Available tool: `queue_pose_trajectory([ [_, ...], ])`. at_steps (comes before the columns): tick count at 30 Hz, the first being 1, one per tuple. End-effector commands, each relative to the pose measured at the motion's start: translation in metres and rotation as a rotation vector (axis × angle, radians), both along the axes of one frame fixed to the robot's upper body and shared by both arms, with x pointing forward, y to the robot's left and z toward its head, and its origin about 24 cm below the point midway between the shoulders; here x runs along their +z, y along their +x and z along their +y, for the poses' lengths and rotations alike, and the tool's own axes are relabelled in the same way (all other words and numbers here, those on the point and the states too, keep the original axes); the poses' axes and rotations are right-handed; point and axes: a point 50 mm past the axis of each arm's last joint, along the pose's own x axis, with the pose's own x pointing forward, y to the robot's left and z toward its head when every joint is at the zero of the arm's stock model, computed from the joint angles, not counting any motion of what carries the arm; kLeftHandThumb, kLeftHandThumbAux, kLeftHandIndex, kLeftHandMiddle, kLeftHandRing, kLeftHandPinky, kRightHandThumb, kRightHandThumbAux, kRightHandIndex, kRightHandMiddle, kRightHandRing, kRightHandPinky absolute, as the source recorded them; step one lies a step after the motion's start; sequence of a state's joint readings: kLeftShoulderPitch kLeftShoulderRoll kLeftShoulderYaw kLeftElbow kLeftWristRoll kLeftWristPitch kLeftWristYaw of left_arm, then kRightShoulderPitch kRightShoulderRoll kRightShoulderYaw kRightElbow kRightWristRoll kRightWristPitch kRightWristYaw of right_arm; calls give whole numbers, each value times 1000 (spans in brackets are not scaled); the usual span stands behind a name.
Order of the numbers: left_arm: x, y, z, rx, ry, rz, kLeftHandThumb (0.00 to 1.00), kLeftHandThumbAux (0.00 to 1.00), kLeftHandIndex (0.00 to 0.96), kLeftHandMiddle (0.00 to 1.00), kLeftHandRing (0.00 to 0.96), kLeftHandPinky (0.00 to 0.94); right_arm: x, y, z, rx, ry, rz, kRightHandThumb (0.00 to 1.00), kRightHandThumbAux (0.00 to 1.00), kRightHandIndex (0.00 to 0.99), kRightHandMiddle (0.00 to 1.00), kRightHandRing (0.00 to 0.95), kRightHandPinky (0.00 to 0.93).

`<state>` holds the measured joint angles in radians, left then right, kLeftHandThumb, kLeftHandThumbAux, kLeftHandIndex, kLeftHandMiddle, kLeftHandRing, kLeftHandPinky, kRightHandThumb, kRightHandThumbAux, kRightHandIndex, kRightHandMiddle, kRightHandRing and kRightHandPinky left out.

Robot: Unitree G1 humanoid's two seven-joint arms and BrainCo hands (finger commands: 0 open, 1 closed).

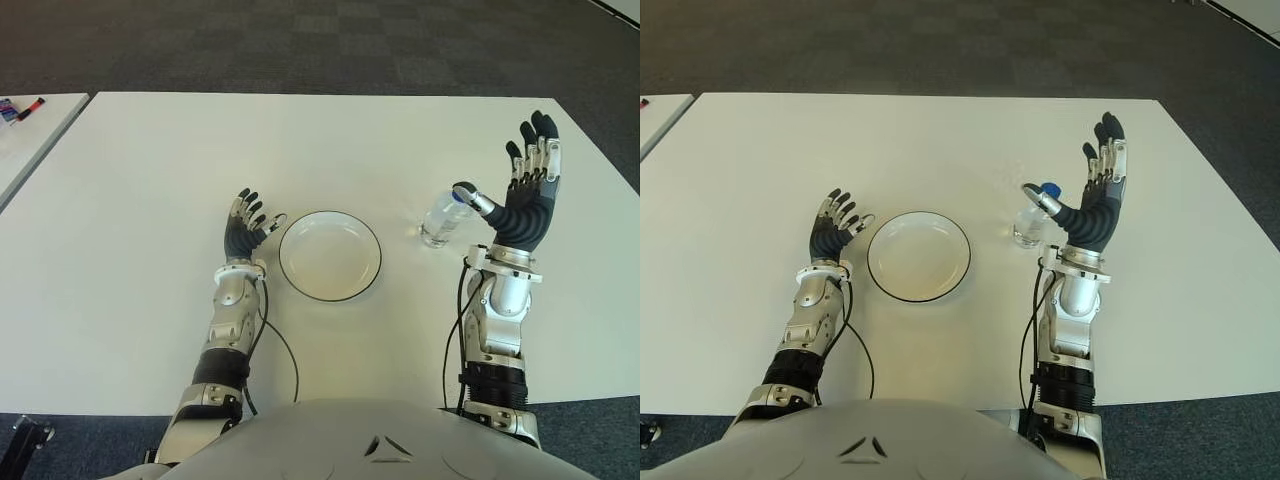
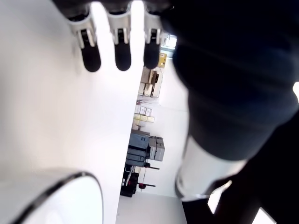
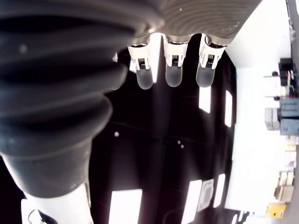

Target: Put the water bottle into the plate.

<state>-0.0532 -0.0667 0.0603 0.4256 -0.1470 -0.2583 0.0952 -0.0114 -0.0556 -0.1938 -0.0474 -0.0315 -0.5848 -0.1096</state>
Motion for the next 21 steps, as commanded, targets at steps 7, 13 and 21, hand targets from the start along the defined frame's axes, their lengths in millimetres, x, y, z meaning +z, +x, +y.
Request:
queue_pose_trajectory([
  [7, -2, 0, -12, -16, -42, 5, 0, 925, 119, 138, 141, 184, -9, 17, -28, -31, -13, 5, 0, 870, 0, 0, 0, 27],
  [13, -2, 0, -12, -19, -38, 6, 0, 927, 118, 138, 140, 180, -14, 21, -36, -29, -26, 12, 0, 852, 0, 0, 0, 24],
  [21, -2, 0, -11, -22, -33, 5, 0, 922, 116, 136, 138, 177, -21, 35, -53, -69, -22, 80, 0, 866, 0, 0, 0, 27],
])
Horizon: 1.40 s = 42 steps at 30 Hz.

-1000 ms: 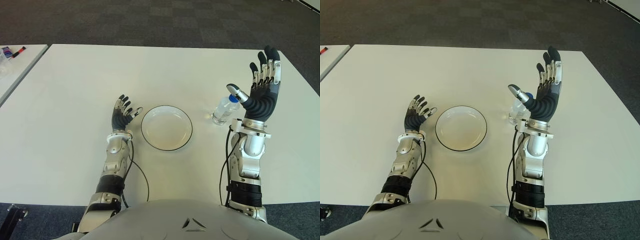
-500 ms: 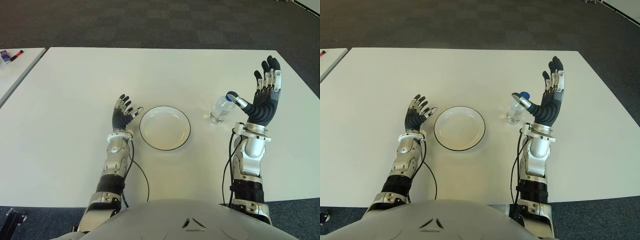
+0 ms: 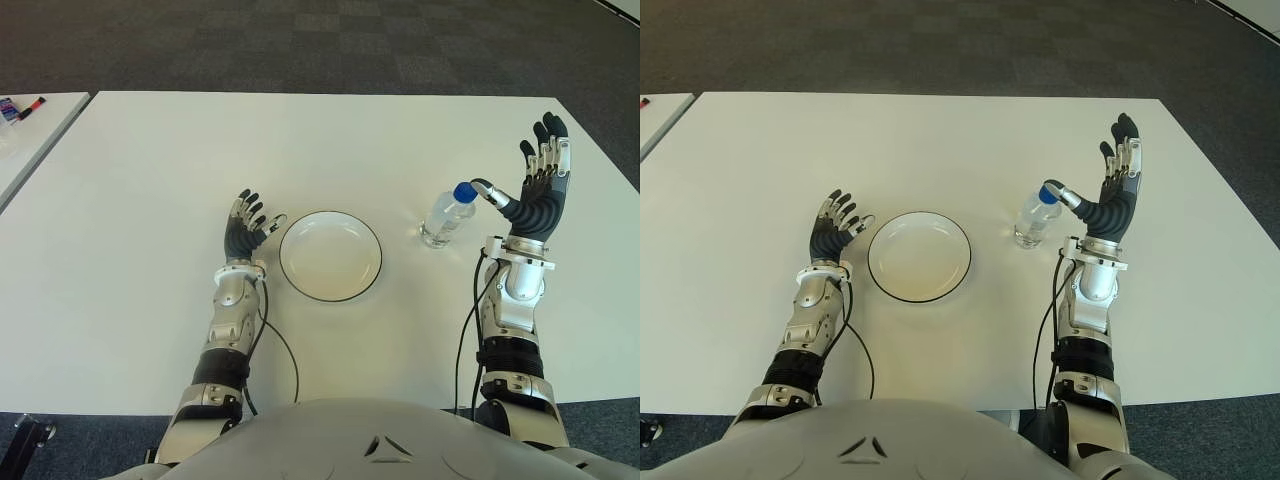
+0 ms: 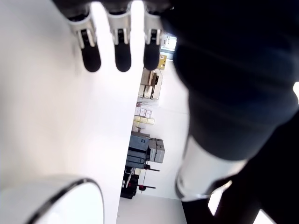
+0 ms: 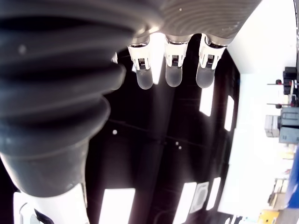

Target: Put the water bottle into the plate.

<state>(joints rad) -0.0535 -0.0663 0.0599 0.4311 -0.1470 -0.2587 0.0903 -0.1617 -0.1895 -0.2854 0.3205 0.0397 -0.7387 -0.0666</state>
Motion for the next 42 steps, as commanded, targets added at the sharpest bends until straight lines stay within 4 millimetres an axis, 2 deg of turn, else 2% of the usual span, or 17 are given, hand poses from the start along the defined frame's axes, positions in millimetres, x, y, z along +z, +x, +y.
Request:
queue_pose_trajectory([
  [1, -1, 0, -11, -16, -31, 1, 0, 922, 116, 136, 138, 177, -5, 12, -14, -22, 20, 54, 0, 867, 0, 0, 0, 25],
  [23, -1, 0, -10, -16, -29, -5, 0, 928, 112, 135, 138, 182, -22, 17, -18, 12, 36, 157, 0, 814, 0, 0, 0, 0],
  [33, -1, -1, -10, -13, -31, -3, 0, 923, 117, 132, 137, 180, -30, 11, -14, 31, 19, 209, 0, 800, 0, 0, 0, 0],
  [42, -1, 0, -10, -13, -25, -3, 0, 914, 117, 130, 134, 176, -30, 11, -14, 30, 18, 216, 0, 799, 0, 0, 0, 0],
])
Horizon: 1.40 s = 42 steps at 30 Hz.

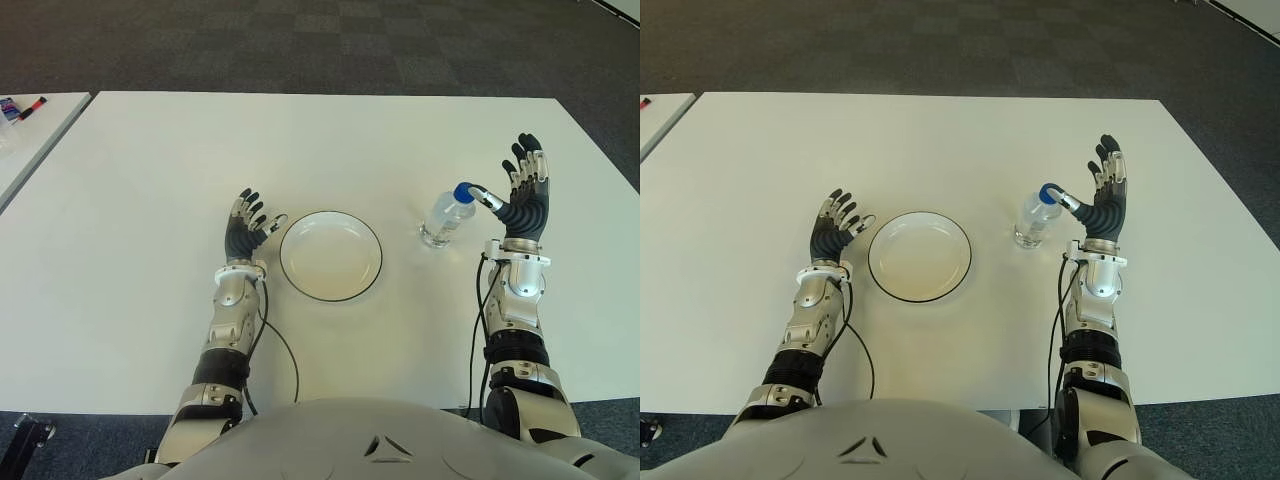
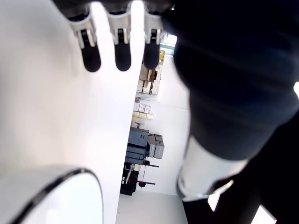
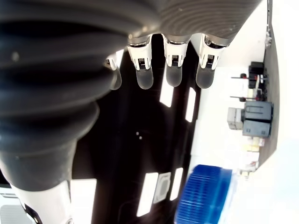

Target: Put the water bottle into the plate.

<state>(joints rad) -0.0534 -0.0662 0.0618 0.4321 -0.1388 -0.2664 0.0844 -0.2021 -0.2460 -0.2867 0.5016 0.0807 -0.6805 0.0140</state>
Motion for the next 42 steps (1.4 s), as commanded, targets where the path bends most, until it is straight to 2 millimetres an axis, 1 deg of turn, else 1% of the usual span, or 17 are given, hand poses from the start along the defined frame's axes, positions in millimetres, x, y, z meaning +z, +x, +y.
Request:
queue_pose_trajectory([
  [1, -2, 0, -10, -7, -33, 6, 0, 914, 116, 130, 134, 175, -3, 0, 1, 2, 8, 25, 0, 799, 0, 0, 0, 0],
  [26, -2, 1, -9, -10, -33, 7, 0, 921, 114, 129, 128, 167, -4, 0, 2, 2, 8, 27, 0, 799, 0, 0, 0, 0],
  [37, -2, 1, -9, -11, -40, 3, 0, 930, 116, 136, 136, 178, -4, 1, 2, 2, 9, 27, 0, 799, 0, 0, 0, 0],
  [38, -2, 1, -9, -10, -40, 3, 0, 931, 116, 136, 136, 178, -8, 2, 4, 25, 4, 65, 0, 799, 0, 0, 0, 0],
  [40, -2, 1, -9, -10, -40, 2, 0, 931, 116, 137, 137, 178, -26, 7, 17, 131, -17, 240, 0, 827, 4, 0, 0, 26],
  [42, -2, 1, -10, -9, -39, 1, 0, 931, 118, 138, 138, 178, -27, 6, 22, 158, -28, 272, 0, 839, 6, 0, 0, 40],
])
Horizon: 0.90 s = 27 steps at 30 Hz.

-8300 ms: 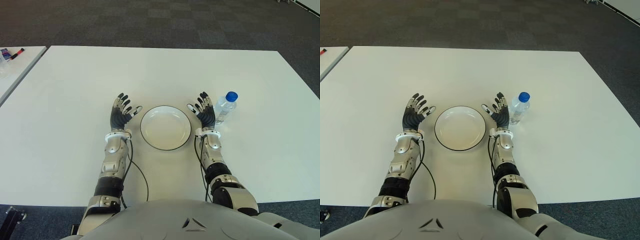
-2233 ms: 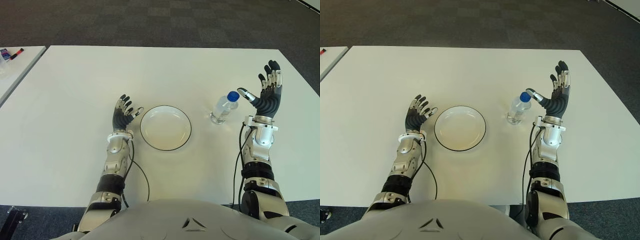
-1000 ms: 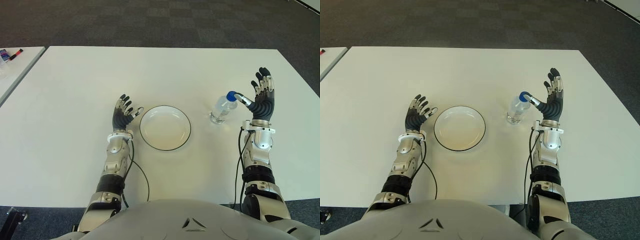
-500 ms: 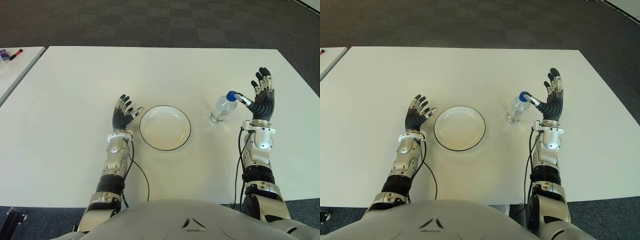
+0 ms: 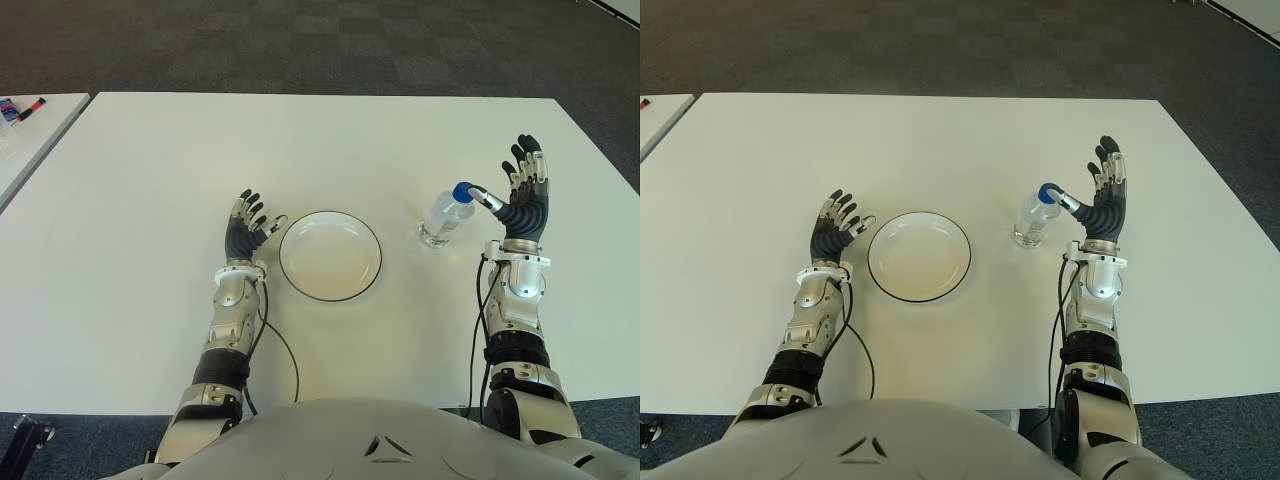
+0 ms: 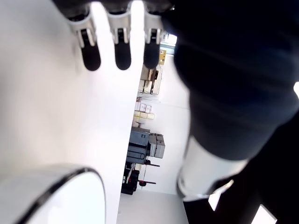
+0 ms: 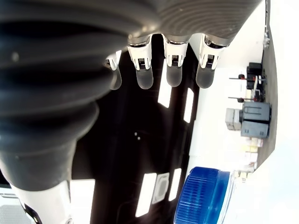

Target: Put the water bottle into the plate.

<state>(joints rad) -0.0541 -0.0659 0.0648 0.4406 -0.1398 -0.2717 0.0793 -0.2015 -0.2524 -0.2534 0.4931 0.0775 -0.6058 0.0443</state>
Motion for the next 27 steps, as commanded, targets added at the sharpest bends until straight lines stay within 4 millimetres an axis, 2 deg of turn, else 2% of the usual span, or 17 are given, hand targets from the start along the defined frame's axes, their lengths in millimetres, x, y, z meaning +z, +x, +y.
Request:
queue_pose_trajectory([
  [1, -1, 1, -10, -7, -38, -1, 0, 931, 119, 138, 139, 179, -19, 1, 15, 104, -21, 186, 0, 842, 6, 0, 0, 44],
  [13, 0, 2, -10, -2, -38, -1, 0, 933, 123, 143, 143, 181, -20, 1, 14, 203, -4, 221, 0, 798, 0, 0, 0, 32],
  [27, 0, 3, -11, -4, -40, 2, 0, 937, 113, 137, 139, 177, -26, 3, 13, 276, 28, 271, 0, 790, 0, 0, 0, 3],
])
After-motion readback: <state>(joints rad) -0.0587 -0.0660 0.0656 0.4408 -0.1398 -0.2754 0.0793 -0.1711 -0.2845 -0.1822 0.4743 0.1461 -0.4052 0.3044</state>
